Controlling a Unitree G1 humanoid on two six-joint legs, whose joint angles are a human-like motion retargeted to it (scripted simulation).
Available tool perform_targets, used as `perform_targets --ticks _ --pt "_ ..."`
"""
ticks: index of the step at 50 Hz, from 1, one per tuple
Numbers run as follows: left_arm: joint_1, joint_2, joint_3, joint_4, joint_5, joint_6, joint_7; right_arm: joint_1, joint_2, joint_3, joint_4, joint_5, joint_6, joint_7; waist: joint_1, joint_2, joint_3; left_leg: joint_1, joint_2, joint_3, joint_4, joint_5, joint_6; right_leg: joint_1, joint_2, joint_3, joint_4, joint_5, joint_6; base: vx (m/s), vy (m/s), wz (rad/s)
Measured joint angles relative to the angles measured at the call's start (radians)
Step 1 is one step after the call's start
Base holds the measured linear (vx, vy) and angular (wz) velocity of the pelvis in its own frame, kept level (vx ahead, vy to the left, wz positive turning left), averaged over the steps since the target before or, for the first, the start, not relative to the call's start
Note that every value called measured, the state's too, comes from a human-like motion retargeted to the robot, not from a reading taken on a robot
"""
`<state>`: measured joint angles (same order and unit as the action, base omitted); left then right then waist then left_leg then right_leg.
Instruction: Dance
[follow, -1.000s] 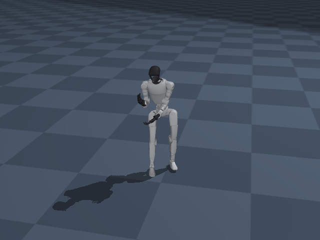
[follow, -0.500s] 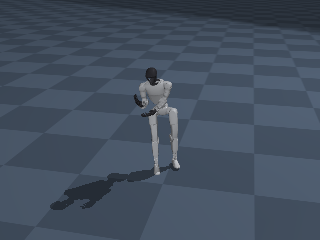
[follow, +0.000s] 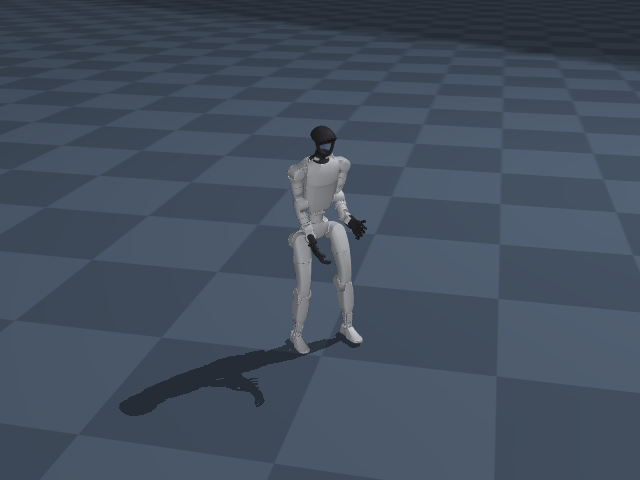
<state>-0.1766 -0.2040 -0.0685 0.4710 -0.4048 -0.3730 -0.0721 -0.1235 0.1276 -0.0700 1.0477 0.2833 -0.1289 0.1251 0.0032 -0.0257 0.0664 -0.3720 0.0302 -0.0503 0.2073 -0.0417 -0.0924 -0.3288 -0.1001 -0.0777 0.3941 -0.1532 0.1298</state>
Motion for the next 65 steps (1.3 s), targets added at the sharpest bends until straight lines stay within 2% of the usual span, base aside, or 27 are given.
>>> perform_targets --ticks 3,7,12,15,17,20,23,25,27,28,30,32,33,36,39,42,44,47,50,53,55,58,60,62,65 --pt "0.048 0.051 0.086 -0.135 0.072 -0.115 0.096 -0.077 -0.009 0.114 -0.121 -0.01 0.0 0.099 0.068 -0.004 -0.011 0.021 -0.008 -0.063 0.029 -0.014 0.002 0.058 -0.006 -0.026 -0.003 -0.007 0.021 0.49 -0.12 0.87" --pt "0.125 0.109 0.153 -0.297 0.069 -0.144 0.177 -0.208 -0.05 0.172 -0.426 0.006 -0.122 0.152 0.111 -0.032 0.002 0.074 -0.029 -0.116 0.039 -0.031 0.001 0.154 -0.03 -0.112 -0.04 -0.002 0.019 0.41 -0.06 0.77" --pt "0.142 0.006 0.34 -0.477 -0.234 -0.229 0.238 -0.4 -0.161 0.188 -0.692 -0.089 -0.235 0.101 0.107 -0.078 -0.016 0.13 -0.025 -0.148 0.056 -0.058 0.01 0.29 -0.035 -0.217 -0.146 0.038 0.026 0.44 -0.03 0.48" --pt "0.042 -0.038 0.5 -0.518 -0.433 -0.327 0.404 -0.54 -0.293 0.281 -0.756 -0.169 -0.262 0.042 0.124 -0.095 -0.029 0.161 -0.035 -0.156 0.092 -0.076 0.019 0.357 -0.027 -0.223 -0.191 0.06 0.038 0.35 0.07 -0.23" --pt "-0.03 -0.024 0.629 -0.491 -0.493 -0.384 0.488 -0.637 -0.368 0.365 -0.754 -0.226 -0.28 0.045 0.15 -0.099 -0.031 0.191 -0.047 -0.156 0.105 -0.086 0.028 0.377 -0.029 -0.204 -0.188 0.062 0.048 0.25 0.16 -0.52" --pt "-0.117 0.065 0.839 -0.292 -0.49 -0.386 0.508 -0.751 -0.411 0.472 -0.675 -0.323 -0.308 0.092 0.205 -0.086 -0.026 0.258 -0.056 -0.128 0.091 -0.096 0.045 0.372 -0.042 -0.162 -0.117 0.039 0.067 0.2 0.21 -0.73" --pt "-0.14 0.228 0.988 0.082 -0.5 -0.304 0.494 -0.839 -0.41 0.588 -0.508 -0.403 -0.362 0.132 0.271 -0.068 -0.015 0.333 -0.083 -0.093 0.052 -0.09 0.071 0.345 -0.058 -0.122 -0.005 -0.002 0.069 0.14 0.27 -0.72" --pt "-0.147 0.357 1.041 0.317 -0.562 -0.28 0.504 -0.88 -0.421 0.648 -0.416 -0.503 -0.422 0.123 0.314 -0.059 -0.007 0.374 -0.106 -0.074 0.03 -0.083 0.083 0.327 -0.063 -0.093 0.062 -0.025 0.061 0.14 0.21 -0.62" --pt "-0.187 0.495 1.084 0.505 -0.617 -0.339 0.509 -0.921 -0.496 0.636 -0.428 -0.708 -0.478 -0.028 0.34 -0.064 0.002 0.405 -0.128 -0.063 0.012 -0.078 0.094 0.31 -0.066 -0.06 0.115 -0.039 0.055 0.14 0.11 -0.41" --pt "-0.213 0.565 1.098 0.574 -0.622 -0.38 0.511 -0.946 -0.557 0.612 -0.473 -0.811 -0.478 -0.171 0.341 -0.068 0.006 0.418 -0.135 -0.058 0.003 -0.075 0.101 0.306 -0.068 -0.049 0.133 -0.042 0.052 0.13 0.05 -0.15" --pt "-0.256 0.705 1.091 0.672 -0.58 -0.436 0.519 -0.991 -0.692 0.563 -0.555 -0.928 -0.444 -0.495 0.323 -0.074 0.011 0.446 -0.142 -0.058 -0.018 -0.065 0.11 0.313 -0.071 -0.053 0.146 -0.04 0.044 0.14 0.0 0.06" --pt "-0.302 0.828 1.051 0.704 -0.468 -0.438 0.508 -1.002 -0.778 0.506 -0.532 -0.899 -0.427 -0.67 0.298 -0.062 -0.003 0.466 -0.13 -0.042 -0.044 -0.052 0.115 0.332 -0.063 -0.057 0.12 -0.027 0.043 0.2 -0.02 -0.06" --pt "-0.327 0.89 1.019 0.702 -0.404 -0.436 0.503 -1.002 -0.806 0.476 -0.497 -0.86 -0.417 -0.69 0.283 -0.055 -0.017 0.471 -0.117 -0.026 -0.057 -0.046 0.116 0.34 -0.052 -0.05 0.097 -0.017 0.043 0.21 -0.04 -0.33" --pt "-0.419 1.1 0.874 0.638 -0.132 -0.411 0.531 -1.019 -0.847 0.369 -0.385 -0.626 -0.314 -0.689 0.214 -0.044 -0.055 0.465 -0.071 0.018 -0.083 -0.033 0.108 0.375 -0.025 -0.05 -0.012 0.025 0.041 0.17 -0.08 -0.45" --pt "-0.49 1.278 0.675 0.485 0.216 -0.33 0.547 -1.029 -0.862 0.223 -0.293 -0.359 -0.253 -0.721 0.127 -0.037 -0.083 0.438 -0.046 0.028 -0.081 -0.036 0.102 0.409 -0.012 -0.063 -0.124 0.066 0.038 0.06 -0.04 -0.14" --pt "-0.522 1.415 0.51 0.269 0.547 -0.233 0.45 -1.018 -0.901 0.046 -0.207 -0.16 -0.314 -0.681 0.063 -0.021 -0.107 0.389 -0.035 0.018 -0.043 -0.055 0.105 0.433 -0.006 -0.074 -0.211 0.097 0.033 0.02 0.01 -0.08" --pt "-0.52 1.487 0.401 0.114 0.727 -0.2 0.367 -0.991 -0.924 -0.079 -0.143 -0.004 -0.362 -0.641 0.05 -0.008 -0.135 0.344 -0.029 0.012 0.004 -0.077 0.104 0.433 0.0 -0.065 -0.25 0.115 0.029 0.16 0.11 -0.34" --pt "-0.524 1.56 0.259 -0.123 0.981 -0.212 0.284 -0.954 -0.957 -0.279 -0.042 0.271 -0.425 -0.594 0.035 0.018 -0.167 0.28 -0.027 -0.011 0.097 -0.127 0.099 0.432 0.001 -0.062 -0.287 0.131 0.023 0.16 0.19 -0.09" --pt "-0.553 1.635 0.134 -0.352 1.229 -0.267 0.28 -0.926 -1.038 -0.486 0.126 0.53 -0.5 -0.487 -0.021 0.032 -0.177 0.197 -0.047 -0.071 0.234 -0.192 0.093 0.442 -0.006 -0.102 -0.316 0.137 0.021 0.06 0.19 0.51" --pt "-0.631 1.666 0.017 -0.53 1.485 -0.268 0.404 -0.859 -1.187 -0.656 0.347 0.799 -0.43 -0.377 -0.036 0.04 -0.173 0.126 -0.062 -0.114 0.354 -0.243 0.078 0.441 -0.011 -0.106 -0.324 0.126 0.026 0.0 0.1 0.23" --pt "-0.699 1.677 -0.048 -0.64 1.656 -0.276 0.558 -0.813 -1.234 -0.773 0.396 1.015 -0.384 -0.427 -0.037 0.058 -0.166 0.089 -0.064 -0.128 0.426 -0.27 0.076 0.44 -0.01 -0.111 -0.324 0.115 0.029 -0.06 0.1 0.1" --pt "-0.781 1.642 -0.084 -0.556 1.806 -0.279 0.801 -0.755 -1.271 -0.818 0.394 1.158 -0.491 -0.379 -0.036 0.065 -0.155 0.081 -0.055 -0.122 0.439 -0.276 0.082 0.439 -0.007 -0.112 -0.322 0.109 0.034 -0.15 0.13 -0.07" --pt "-0.827 1.581 -0.075 -0.385 1.835 -0.22 0.875 -0.761 -1.289 -0.761 0.392 1.105 -0.489 -0.355 -0.018 0.053 -0.164 0.099 -0.064 -0.111 0.402 -0.257 0.086 0.431 -0.017 -0.107 -0.316 0.111 0.031 -0.06 0.17 -0.29" --pt "-0.891 1.492 -0.049 -0.14 1.757 -0.089 0.919 -0.813 -1.303 -0.645 0.343 0.974 -0.472 -0.371 0.017 0.042 -0.167 0.138 -0.079 -0.091 0.333 -0.219 0.094 0.426 -0.031 -0.091 -0.304 0.115 0.029 -0.02 0.07 -0.4" --pt "-0.994 1.367 0.022 0.17 1.547 0.092 0.941 -0.885 -1.294 -0.443 0.22 0.791 -0.514 -0.4 0.078 0.037 -0.168 0.2 -0.062 -0.025 0.219 -0.164 0.104 0.41 -0.031 -0.056 -0.28 0.115 0.031 -0.09 -0.04 -0.57"
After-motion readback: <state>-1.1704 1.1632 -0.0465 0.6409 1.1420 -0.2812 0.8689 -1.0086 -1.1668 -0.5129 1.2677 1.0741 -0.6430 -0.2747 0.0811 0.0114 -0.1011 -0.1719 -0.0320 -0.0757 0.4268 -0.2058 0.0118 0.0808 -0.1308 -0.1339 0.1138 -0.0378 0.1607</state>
